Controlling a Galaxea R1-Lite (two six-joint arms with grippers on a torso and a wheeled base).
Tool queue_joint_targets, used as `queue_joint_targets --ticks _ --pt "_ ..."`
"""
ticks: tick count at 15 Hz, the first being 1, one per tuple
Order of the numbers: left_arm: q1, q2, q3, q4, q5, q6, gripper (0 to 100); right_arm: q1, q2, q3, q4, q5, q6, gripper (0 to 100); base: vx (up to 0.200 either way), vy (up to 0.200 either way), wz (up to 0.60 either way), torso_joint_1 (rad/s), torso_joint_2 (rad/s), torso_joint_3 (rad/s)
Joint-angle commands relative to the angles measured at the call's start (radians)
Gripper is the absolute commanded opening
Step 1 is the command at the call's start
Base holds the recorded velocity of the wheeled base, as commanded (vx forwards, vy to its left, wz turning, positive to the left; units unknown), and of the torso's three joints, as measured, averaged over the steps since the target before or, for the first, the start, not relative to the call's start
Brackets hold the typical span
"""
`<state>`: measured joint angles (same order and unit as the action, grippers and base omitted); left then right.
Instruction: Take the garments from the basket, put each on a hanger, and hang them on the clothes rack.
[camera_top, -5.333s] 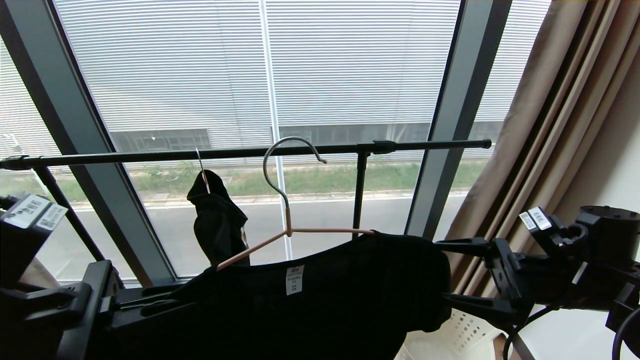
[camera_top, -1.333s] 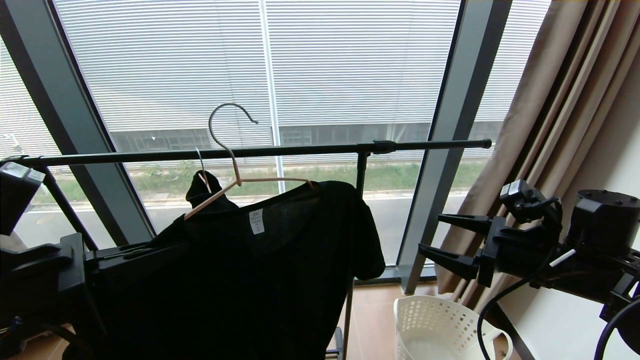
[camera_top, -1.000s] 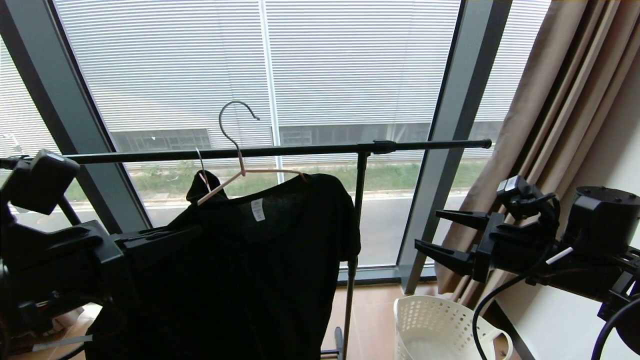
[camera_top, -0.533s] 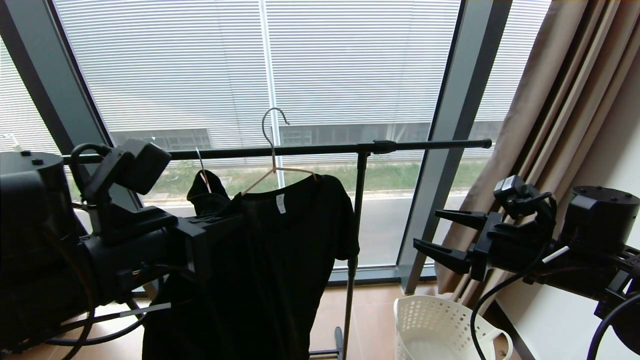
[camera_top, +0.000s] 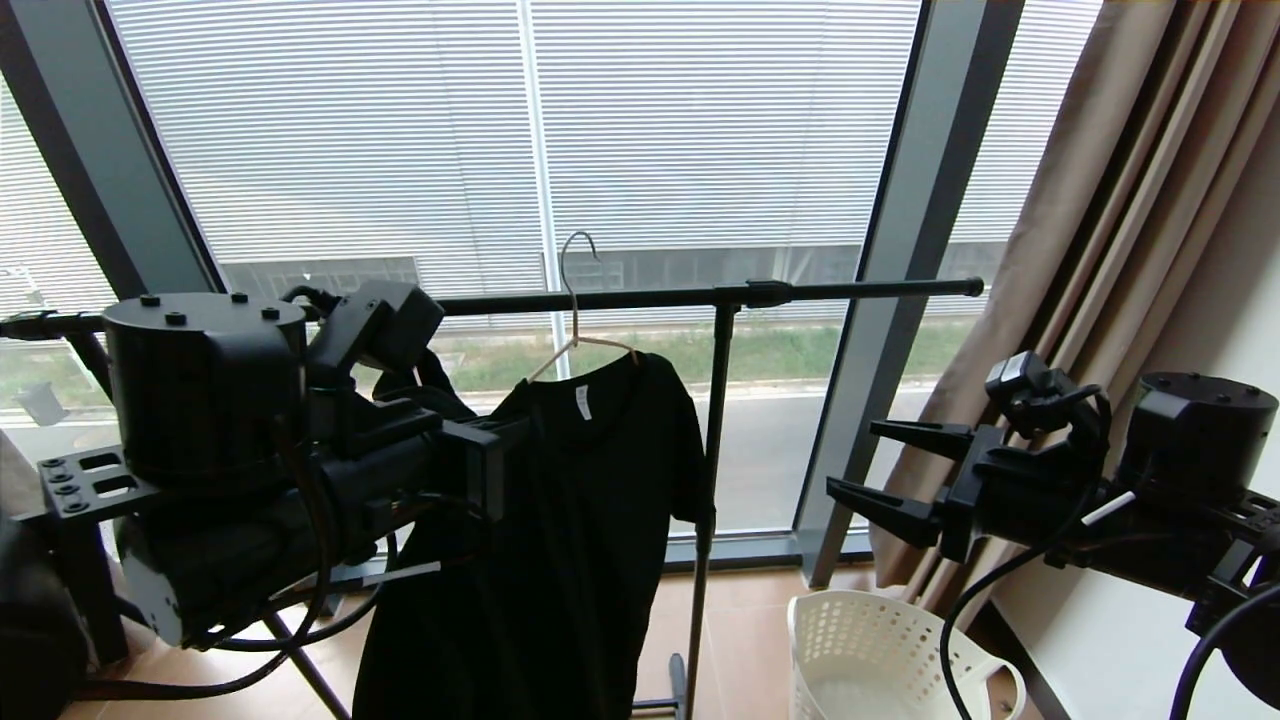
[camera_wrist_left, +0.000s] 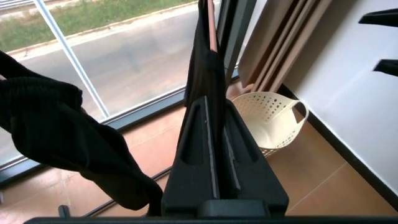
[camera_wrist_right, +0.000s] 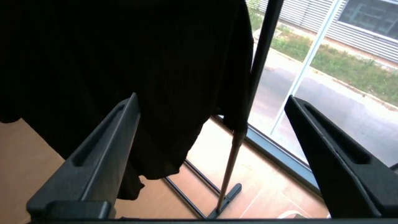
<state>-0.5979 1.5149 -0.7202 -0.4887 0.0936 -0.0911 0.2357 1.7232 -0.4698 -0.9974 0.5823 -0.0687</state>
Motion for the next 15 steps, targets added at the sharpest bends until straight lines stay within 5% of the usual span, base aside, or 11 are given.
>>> queue_joint_targets --ticks 1,8,13,15 --pt "0.000 0.054 -0.021 -0.001 0.003 -0.006 0 0.000 0.015 0.000 -0.003 0.001 0.000 100 0.000 0.000 0.00 0.000 0.00 0.000" --pt "0.003 0.183 -0.108 -0.085 0.008 -0.131 0 0.000 0.019 0.003 -0.001 -0.002 -0.002 100 0.000 0.000 0.00 0.000 0.00 0.000" --pt "0.006 0.222 -0.137 -0.088 0.026 -0.148 0 0.000 0.032 0.003 -0.003 -0.002 -0.002 100 0.000 0.000 0.00 0.000 0.00 0.000" --pt "0.006 0.258 -0.180 -0.087 0.023 -0.222 0 0.000 0.032 0.005 -0.003 -0.002 -0.002 100 0.000 0.000 0.00 0.000 0.00 0.000"
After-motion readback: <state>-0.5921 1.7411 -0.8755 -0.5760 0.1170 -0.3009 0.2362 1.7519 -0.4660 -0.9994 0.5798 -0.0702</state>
